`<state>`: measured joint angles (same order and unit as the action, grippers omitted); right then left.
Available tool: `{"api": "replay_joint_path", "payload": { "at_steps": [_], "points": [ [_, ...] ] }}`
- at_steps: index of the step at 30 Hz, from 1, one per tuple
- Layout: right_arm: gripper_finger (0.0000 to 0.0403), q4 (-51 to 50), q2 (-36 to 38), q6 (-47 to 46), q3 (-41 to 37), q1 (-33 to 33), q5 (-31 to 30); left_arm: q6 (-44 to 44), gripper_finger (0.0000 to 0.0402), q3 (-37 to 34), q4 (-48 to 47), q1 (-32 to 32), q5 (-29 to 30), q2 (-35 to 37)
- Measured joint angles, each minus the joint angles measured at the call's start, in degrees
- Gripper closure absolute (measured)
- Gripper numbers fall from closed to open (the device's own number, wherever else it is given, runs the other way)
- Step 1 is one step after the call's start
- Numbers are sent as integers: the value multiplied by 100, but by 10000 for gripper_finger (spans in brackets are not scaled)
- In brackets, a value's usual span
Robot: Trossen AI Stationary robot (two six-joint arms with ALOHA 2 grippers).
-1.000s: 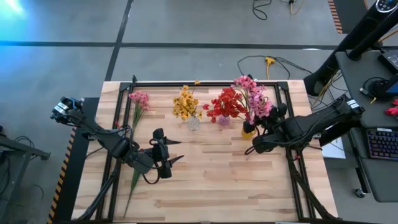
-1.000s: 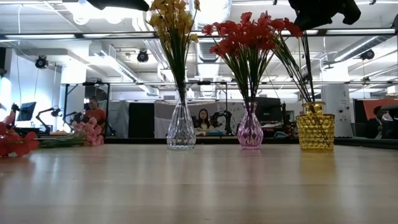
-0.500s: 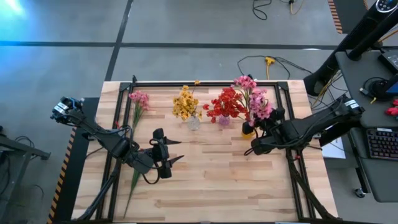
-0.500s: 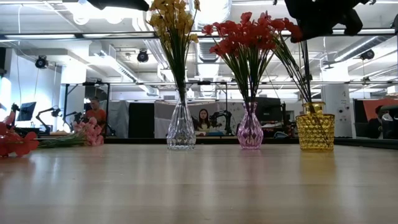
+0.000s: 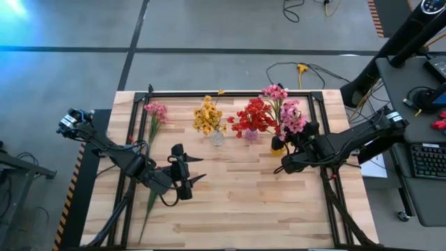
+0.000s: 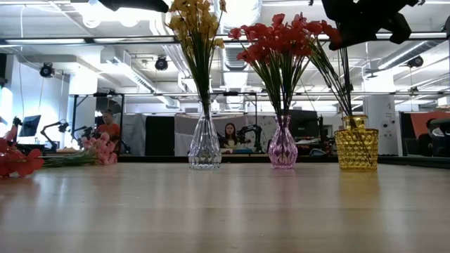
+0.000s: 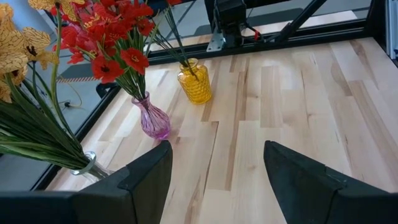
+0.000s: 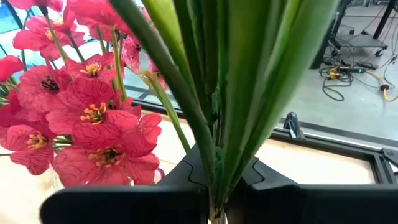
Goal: Sort flowers into vase by color
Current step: Put the right pink flowers into the yellow vase
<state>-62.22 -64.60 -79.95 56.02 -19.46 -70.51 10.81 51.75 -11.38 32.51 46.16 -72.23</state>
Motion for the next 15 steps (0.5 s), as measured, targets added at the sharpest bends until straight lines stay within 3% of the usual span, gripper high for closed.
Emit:
{"api": "replay_joint_path", "payload": {
  "at_steps": [5, 15],
  "points": [
    [365, -5, 3, 43, 73, 0, 35, 0, 167, 0, -2, 0, 1, 0],
    [248, -2, 7, 45, 73, 0, 32, 0, 167, 0, -1, 0, 0, 0]
  ]
}}
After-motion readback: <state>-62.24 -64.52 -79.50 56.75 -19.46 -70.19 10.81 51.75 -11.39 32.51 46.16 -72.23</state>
